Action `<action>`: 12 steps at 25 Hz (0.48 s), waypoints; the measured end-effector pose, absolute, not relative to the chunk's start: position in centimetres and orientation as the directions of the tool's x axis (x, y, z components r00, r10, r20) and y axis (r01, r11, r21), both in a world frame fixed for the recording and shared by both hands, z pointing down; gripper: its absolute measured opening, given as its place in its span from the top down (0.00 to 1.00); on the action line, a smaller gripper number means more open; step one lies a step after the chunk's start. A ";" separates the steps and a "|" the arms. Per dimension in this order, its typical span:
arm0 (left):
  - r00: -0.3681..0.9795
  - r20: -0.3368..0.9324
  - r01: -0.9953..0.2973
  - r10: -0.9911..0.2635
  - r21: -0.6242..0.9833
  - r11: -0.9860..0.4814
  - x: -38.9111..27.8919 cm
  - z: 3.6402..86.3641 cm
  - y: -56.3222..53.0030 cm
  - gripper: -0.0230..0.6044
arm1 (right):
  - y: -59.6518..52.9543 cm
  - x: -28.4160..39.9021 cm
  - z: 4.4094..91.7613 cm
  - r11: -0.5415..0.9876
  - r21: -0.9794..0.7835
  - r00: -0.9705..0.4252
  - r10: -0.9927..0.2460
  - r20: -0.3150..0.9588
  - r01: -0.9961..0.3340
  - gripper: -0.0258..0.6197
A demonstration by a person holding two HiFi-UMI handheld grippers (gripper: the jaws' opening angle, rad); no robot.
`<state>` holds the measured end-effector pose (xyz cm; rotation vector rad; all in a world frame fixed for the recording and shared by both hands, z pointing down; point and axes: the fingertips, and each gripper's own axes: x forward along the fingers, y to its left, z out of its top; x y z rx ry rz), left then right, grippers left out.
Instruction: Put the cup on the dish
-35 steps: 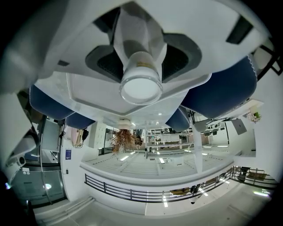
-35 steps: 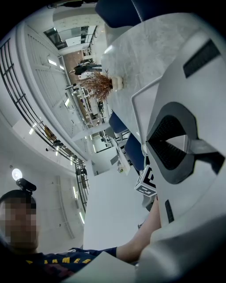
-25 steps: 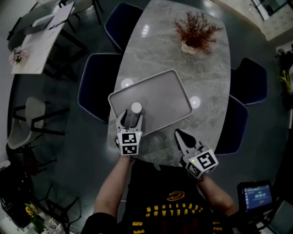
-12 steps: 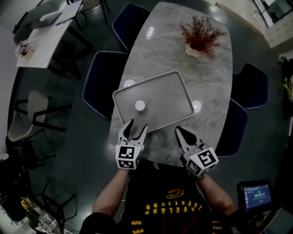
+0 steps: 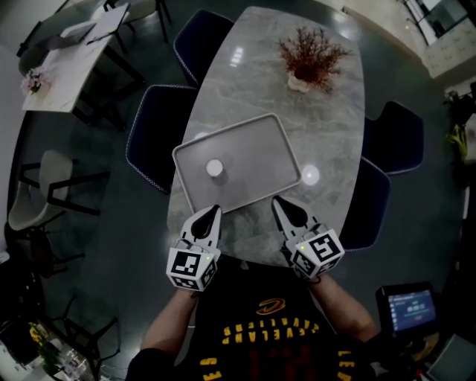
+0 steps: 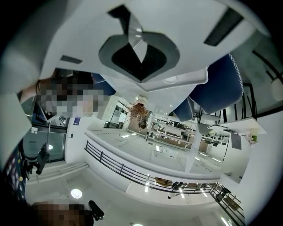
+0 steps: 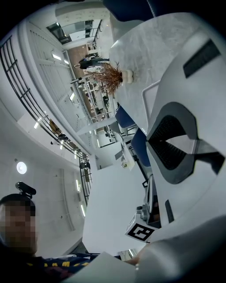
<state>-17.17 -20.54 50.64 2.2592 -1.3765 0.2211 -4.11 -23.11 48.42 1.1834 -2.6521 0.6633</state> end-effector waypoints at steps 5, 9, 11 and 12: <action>0.470 0.377 -0.878 -0.798 0.296 -0.377 -16.6 49.4 -19.5 0.96 | -23.2 -4.1 48.0 0.606 -0.312 -0.681 -0.659 0.318 -0.732 0.95; 0.478 0.350 -0.872 -0.805 0.296 -0.389 -16.1 48.3 -19.0 0.96 | -23.1 -4.6 47.4 0.627 -0.302 -0.696 -0.652 0.302 -0.718 0.96; 0.479 0.336 -0.871 -0.811 0.297 -0.392 -15.8 47.9 -18.9 0.96 | -22.9 -4.9 46.9 0.639 -0.303 -0.707 -0.647 0.286 -0.707 0.96; 0.479 0.332 -0.871 -0.813 0.299 -0.391 -15.7 47.6 -18.9 0.96 | -22.8 -5.0 46.7 0.645 -0.305 -0.713 -0.644 0.277 -0.701 0.96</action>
